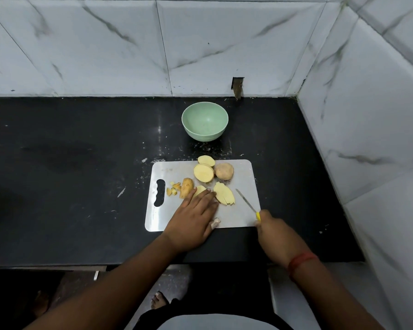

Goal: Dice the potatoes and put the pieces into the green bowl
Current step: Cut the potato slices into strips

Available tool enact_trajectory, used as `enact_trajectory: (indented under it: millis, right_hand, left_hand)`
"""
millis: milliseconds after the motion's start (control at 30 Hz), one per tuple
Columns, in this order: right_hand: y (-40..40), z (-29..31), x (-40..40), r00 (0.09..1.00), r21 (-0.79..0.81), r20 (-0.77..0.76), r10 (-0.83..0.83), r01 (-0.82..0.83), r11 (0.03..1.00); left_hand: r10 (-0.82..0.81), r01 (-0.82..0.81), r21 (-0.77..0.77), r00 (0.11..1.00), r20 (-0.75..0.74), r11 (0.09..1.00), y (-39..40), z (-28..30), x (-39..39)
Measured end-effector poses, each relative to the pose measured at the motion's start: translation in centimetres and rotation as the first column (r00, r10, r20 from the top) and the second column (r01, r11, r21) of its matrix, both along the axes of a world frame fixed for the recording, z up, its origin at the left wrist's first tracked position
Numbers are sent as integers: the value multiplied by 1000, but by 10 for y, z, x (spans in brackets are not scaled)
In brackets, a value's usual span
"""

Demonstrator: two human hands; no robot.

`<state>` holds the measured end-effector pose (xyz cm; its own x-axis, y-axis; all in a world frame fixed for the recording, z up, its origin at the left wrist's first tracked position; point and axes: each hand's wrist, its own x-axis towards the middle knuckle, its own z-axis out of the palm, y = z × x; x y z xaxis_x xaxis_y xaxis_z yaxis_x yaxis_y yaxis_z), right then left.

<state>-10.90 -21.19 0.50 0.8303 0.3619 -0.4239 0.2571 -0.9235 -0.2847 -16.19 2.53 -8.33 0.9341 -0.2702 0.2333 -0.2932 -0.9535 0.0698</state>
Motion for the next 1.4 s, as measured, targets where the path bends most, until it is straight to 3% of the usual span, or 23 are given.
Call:
enact_trajectory:
  millis: [200, 433, 600, 733, 1000, 1400]
  right_hand:
    - [22, 0, 41, 978, -185, 70, 198, -182, 966]
    - [19, 4, 67, 963, -214, 63, 262, -243, 946]
    - [9, 5, 51, 996, -62, -77, 39, -43, 997]
    - [10, 0, 22, 984, 3, -128, -124, 125, 992]
    - [40, -8, -6, 964, -144, -180, -193, 169, 975]
    - [42, -11, -9, 968, -102, -171, -185, 169, 980]
  left_hand:
    - [-23, 31, 73, 994, -108, 997, 5, 9, 9]
    - [-78, 84, 81, 994, -83, 993, -4, 12, 14]
    - [62, -61, 16, 991, -122, 998, -12, 16, 8]
    - [169, -152, 87, 957, -235, 984, -13, 14, 8]
    - [188, -176, 64, 935, -300, 982, -24, 13, 15]
    - [218, -231, -5, 926, -308, 973, -41, 4, 6]
